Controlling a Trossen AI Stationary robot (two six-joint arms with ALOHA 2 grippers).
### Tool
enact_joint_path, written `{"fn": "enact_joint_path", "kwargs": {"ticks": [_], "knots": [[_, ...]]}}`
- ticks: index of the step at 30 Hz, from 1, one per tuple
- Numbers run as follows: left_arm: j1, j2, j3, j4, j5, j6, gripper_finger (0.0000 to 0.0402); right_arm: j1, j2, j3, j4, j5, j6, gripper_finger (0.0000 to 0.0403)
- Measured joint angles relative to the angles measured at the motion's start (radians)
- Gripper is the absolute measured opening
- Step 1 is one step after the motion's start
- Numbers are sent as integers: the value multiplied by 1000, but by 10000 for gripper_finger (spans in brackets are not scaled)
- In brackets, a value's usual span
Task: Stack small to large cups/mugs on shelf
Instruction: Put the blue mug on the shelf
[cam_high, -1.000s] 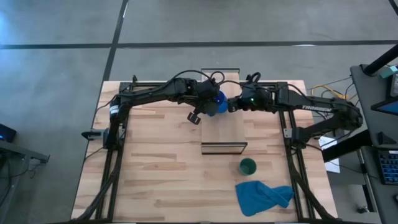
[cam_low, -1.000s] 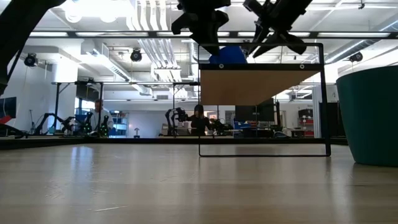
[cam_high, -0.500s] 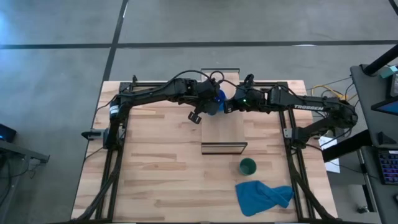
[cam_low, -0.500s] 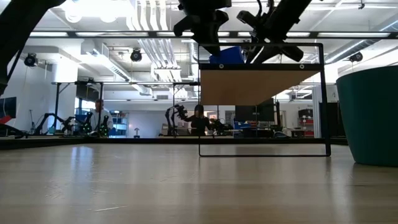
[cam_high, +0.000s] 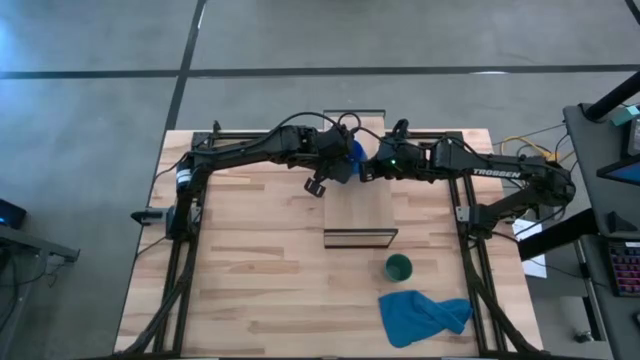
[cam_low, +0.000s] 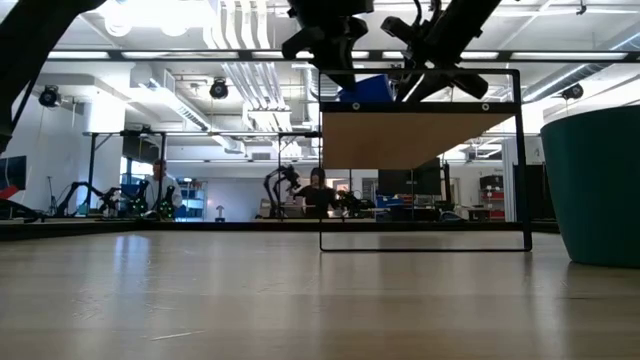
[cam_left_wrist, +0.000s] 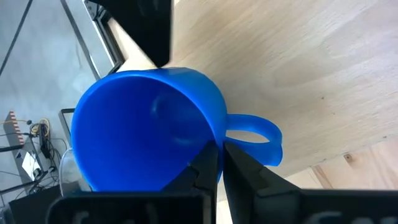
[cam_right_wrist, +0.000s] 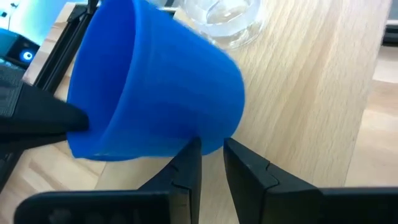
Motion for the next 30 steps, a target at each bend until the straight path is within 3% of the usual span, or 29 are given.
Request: {"fn": "enact_joint_path", "kwargs": {"ticks": [12,30], "knots": [[-1,0,-1,-19,4,0,0,-5,-3,0,-55,28,0,63],[-2,0,-4,4,16,-50,0,-29,1,0,8,50,-52,63]]}}
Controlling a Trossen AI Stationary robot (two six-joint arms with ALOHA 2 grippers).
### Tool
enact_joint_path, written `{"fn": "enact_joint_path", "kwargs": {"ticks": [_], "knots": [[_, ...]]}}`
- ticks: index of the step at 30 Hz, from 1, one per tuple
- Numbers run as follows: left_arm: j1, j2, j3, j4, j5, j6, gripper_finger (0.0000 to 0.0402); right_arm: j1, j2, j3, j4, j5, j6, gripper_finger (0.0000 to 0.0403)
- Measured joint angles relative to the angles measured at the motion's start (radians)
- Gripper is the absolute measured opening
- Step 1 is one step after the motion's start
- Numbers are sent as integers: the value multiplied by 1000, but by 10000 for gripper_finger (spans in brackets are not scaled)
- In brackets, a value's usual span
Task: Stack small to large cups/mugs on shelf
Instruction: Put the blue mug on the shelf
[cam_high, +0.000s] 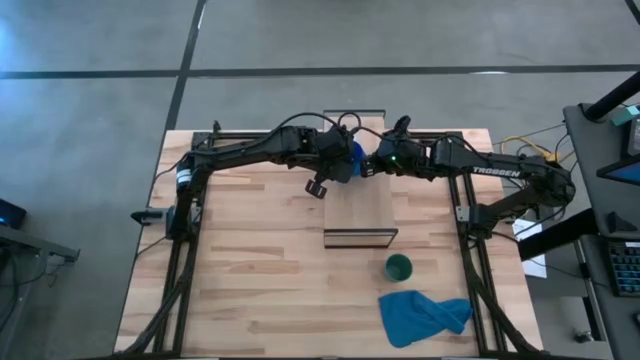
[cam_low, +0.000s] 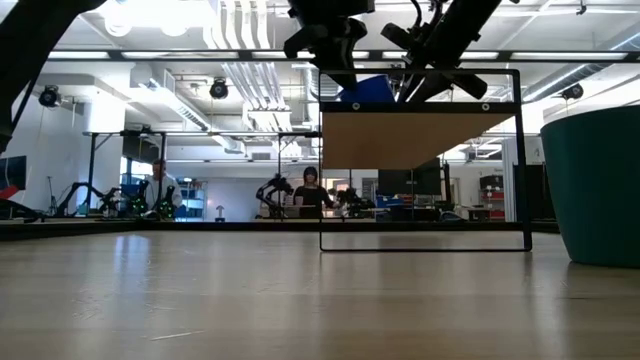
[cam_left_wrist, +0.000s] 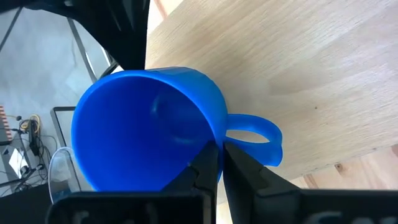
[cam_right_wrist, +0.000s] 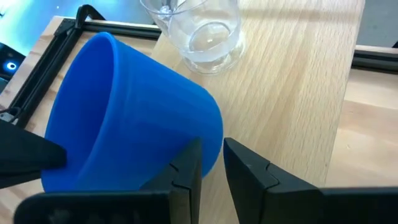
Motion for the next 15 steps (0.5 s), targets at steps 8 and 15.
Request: {"fn": "enact_joint_path", "kwargs": {"ticks": [8,15], "knots": [[0,0,-4,19,7,-3,0,-1,0,0,2,8,-1,63],[0,0,-4,33,13,-2,30,0,0,0,17,8,-1,63]]}}
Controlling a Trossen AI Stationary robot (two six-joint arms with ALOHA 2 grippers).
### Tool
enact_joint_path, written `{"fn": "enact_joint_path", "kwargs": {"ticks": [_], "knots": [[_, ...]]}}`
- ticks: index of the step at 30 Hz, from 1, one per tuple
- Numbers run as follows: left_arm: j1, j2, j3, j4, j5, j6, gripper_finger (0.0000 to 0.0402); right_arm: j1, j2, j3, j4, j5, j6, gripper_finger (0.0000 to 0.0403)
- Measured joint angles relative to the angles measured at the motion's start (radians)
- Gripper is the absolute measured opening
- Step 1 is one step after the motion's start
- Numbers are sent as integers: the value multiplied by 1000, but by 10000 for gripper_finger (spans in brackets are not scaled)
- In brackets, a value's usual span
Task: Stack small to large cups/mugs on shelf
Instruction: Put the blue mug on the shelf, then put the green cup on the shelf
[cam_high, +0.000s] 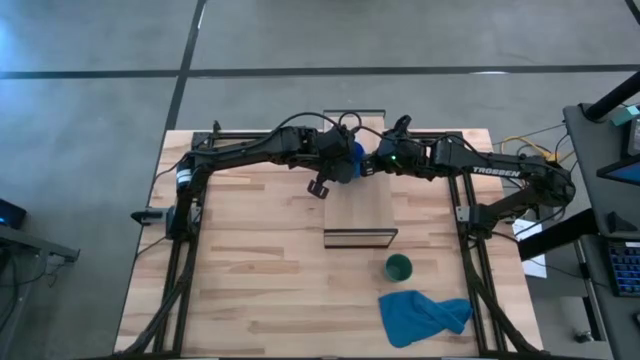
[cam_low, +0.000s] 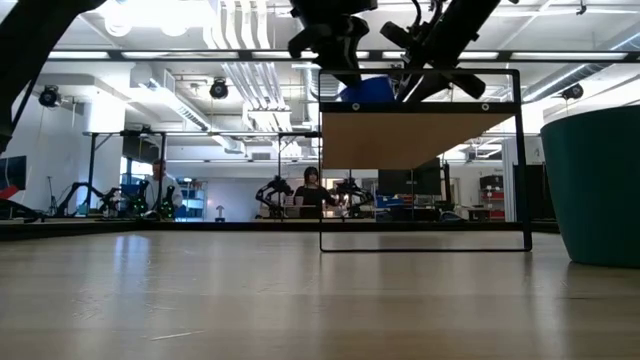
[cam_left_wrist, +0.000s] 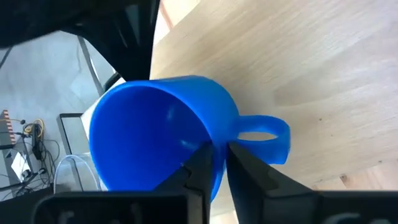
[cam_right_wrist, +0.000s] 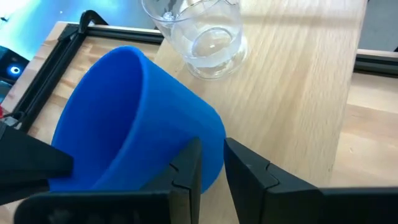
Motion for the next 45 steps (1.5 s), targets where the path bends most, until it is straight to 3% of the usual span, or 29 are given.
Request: {"fn": "enact_joint_path", "kwargs": {"ticks": [14,24,28,32,37,45], "knots": [[0,0,0,44,-17,4,47,3,0,0,-13,-18,0,63],[-20,-1,9,37,-68,3,47,66,-9,0,-145,-25,2,63],[-63,-21,9,8,-107,2,47,102,-36,0,-209,-106,21,63],[-120,-54,9,-44,-200,-29,47,156,-84,0,-232,-258,16,63],[-172,-106,9,-157,-263,-193,47,258,-138,0,-298,-496,49,63],[-192,-166,9,-374,-255,-729,47,490,-145,0,-534,-509,262,63]]}}
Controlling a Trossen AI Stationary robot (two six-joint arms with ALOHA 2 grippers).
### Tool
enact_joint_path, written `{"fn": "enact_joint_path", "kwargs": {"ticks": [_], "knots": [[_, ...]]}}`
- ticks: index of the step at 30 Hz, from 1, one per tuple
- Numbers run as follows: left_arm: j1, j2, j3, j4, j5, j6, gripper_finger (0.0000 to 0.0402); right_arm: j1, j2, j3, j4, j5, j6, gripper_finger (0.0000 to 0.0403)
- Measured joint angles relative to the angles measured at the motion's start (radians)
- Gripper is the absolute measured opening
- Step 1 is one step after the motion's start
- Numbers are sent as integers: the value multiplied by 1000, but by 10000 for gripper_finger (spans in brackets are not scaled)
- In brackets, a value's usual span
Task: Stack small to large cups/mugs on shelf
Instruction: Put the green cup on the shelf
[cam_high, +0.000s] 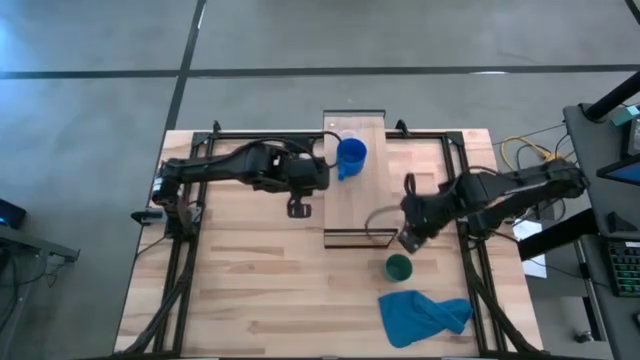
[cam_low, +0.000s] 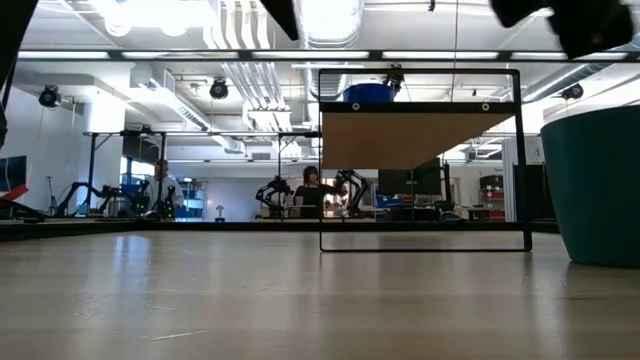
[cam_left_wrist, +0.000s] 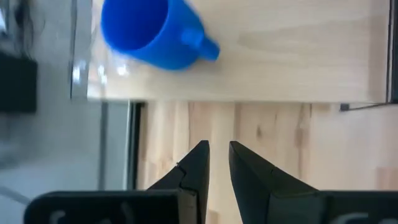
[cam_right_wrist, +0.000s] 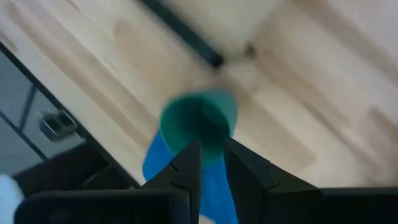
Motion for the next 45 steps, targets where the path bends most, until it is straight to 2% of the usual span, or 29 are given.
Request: {"fn": "enact_joint_path", "kwargs": {"ticks": [3,6,10,13,24,45], "knots": [[0,-16,-1,-28,0,-87,48,77,15,-4,-12,0,93,63],[0,-16,-2,-28,1,-107,48,136,38,-15,-13,2,163,63],[-1,-16,-2,-28,11,-107,48,175,89,-24,-12,95,231,63],[-4,-14,-2,-28,13,-106,48,177,129,-26,-12,135,241,63],[-6,-13,-2,-41,14,-105,48,176,261,-31,-15,129,240,64],[-5,-13,-3,-40,15,-69,48,176,295,-47,-5,106,238,63]]}}
